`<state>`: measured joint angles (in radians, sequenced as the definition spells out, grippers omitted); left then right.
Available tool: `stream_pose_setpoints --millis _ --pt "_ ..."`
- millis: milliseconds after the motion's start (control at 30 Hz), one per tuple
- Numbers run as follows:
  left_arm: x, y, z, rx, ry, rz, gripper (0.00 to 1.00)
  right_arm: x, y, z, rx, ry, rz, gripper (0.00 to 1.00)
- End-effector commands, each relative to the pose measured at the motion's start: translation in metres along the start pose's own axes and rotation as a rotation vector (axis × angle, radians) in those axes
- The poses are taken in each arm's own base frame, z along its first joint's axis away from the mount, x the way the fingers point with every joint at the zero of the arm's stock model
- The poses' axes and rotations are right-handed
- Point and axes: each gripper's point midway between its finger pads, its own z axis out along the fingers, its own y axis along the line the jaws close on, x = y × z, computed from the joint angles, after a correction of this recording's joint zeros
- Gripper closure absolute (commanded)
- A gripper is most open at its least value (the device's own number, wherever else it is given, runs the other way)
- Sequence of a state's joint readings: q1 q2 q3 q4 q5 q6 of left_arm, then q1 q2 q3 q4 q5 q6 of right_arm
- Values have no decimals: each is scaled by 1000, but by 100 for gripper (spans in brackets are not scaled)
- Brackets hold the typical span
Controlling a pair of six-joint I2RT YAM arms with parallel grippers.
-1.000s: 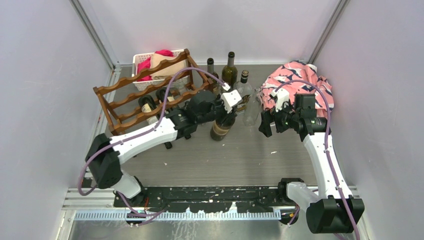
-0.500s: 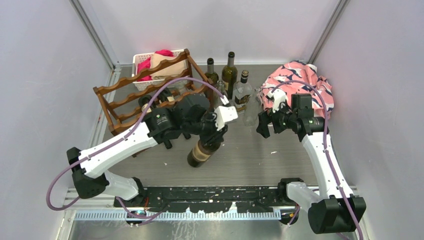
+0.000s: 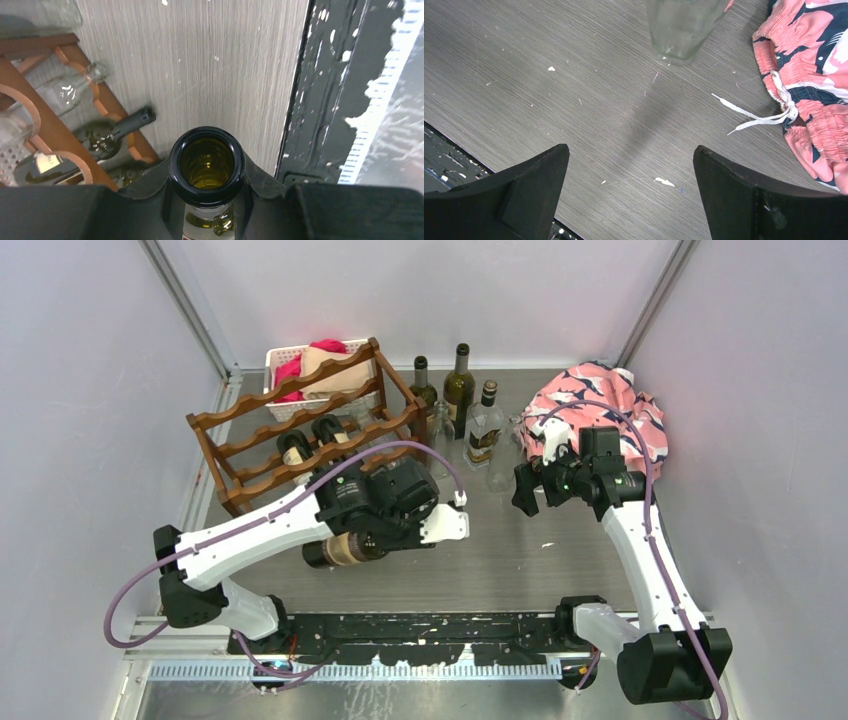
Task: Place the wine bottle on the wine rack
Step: Pick up the wine bottle from the center of the board, then place the wine bottle in the wine rack.
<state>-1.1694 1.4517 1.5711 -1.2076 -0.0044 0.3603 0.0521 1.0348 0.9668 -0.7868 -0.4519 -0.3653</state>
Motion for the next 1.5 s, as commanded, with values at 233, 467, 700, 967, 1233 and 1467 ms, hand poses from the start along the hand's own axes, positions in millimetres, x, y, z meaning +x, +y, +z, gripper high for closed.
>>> stream_pose_setpoints --millis 233,467,700,967,1233,1467 --pt "49 3 5 -8 159 225 100 -8 -2 2 11 -18 -41 0" --pt "72 3 18 -6 208 331 100 -7 -1 3 9 -12 -45 0" --pt "92 1 28 10 252 430 100 -7 -1 4 7 -9 -46 0" --pt "112 0 31 12 308 485 100 -7 0 5 3 -5 -48 0" --pt "132 1 39 6 368 534 100 -7 1 4 3 -9 -51 0" --pt "155 -5 51 23 398 581 100 -7 2 4 -1 -9 -53 0"
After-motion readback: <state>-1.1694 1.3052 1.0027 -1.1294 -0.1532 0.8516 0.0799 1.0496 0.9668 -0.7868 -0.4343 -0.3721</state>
